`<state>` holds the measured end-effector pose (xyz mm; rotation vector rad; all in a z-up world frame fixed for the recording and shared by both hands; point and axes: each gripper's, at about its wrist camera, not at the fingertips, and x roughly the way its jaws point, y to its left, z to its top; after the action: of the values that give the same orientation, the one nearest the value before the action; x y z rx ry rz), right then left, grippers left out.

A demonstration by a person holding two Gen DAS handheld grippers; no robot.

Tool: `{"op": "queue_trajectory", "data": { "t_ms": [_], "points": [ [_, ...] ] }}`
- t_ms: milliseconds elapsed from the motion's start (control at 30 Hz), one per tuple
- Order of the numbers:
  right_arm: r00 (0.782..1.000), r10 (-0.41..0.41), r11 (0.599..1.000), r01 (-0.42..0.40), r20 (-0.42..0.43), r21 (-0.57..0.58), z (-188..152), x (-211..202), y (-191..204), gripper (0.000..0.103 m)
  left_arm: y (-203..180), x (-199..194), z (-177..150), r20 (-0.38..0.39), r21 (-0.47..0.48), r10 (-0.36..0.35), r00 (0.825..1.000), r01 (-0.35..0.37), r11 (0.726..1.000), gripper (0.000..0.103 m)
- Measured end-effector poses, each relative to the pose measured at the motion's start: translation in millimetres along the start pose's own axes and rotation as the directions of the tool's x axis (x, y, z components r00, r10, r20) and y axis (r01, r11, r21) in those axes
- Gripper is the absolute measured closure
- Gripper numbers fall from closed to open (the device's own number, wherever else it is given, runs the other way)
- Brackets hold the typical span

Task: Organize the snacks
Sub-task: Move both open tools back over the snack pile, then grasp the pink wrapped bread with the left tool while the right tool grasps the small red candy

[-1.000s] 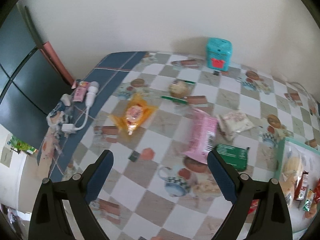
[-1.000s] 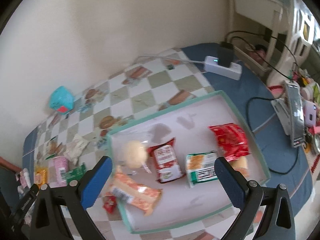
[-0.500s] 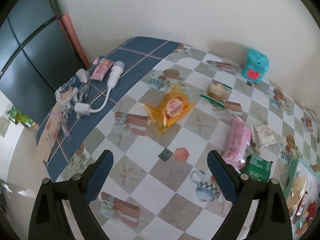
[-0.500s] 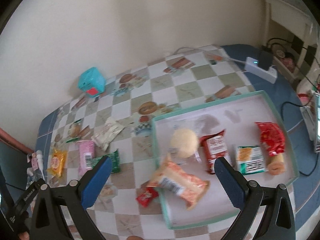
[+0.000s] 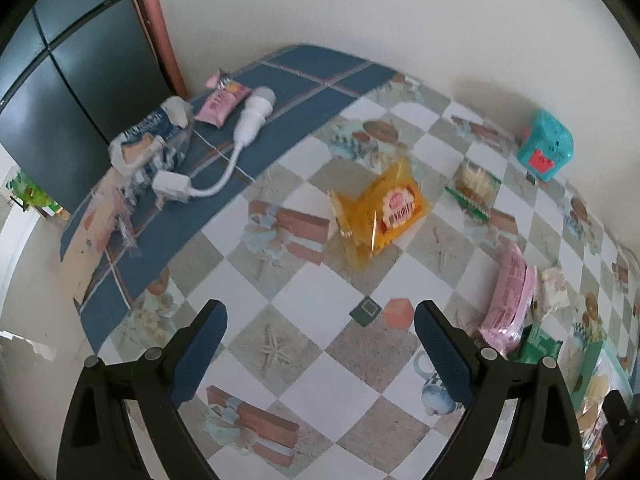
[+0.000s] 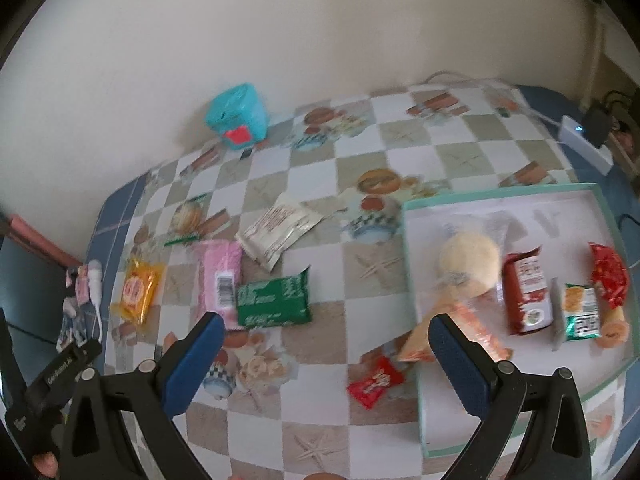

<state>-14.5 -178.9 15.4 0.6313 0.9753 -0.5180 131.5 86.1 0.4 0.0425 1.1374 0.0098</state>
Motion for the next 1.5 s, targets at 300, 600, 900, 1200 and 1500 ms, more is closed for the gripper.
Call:
{"op": "queue_trajectory", "data": {
  "t_ms": [300, 600, 900, 1200, 1500],
  "points": [
    [0.996, -0.029, 1.000, 0.028, -0.090, -0.005, -14, 28, -1, 0.005, -41, 25, -20, -0.098, 0.113, -0.028, 0.995, 0.039, 0.993, 0.008],
    [0.989, -0.040, 0.999, 0.039, -0.139, -0.014, -26, 42, -10, 0.012, -58, 21, -24, -0.097, 0.163, -0.045, 0.994, 0.061, 0.985, 0.008],
    [0.975, -0.066, 0.998, 0.068, -0.211, 0.002, -34, 49, -19, 0.035, -53, 18, -20, -0.085, 0.146, -0.059, 0.995, 0.071, 0.987, 0.008],
    [0.962, -0.098, 0.995, 0.103, -0.254, 0.006, -39, 59, -26, 0.050, -57, 18, -20, -0.085, 0.157, -0.055, 0.995, 0.068, 0.985, 0.008],
    [0.958, -0.119, 0.992, 0.125, -0.260, 0.006, -40, 70, -35, 0.061, -66, 21, -22, -0.090, 0.183, -0.045, 0.995, 0.061, 0.981, 0.008]
  ]
}}
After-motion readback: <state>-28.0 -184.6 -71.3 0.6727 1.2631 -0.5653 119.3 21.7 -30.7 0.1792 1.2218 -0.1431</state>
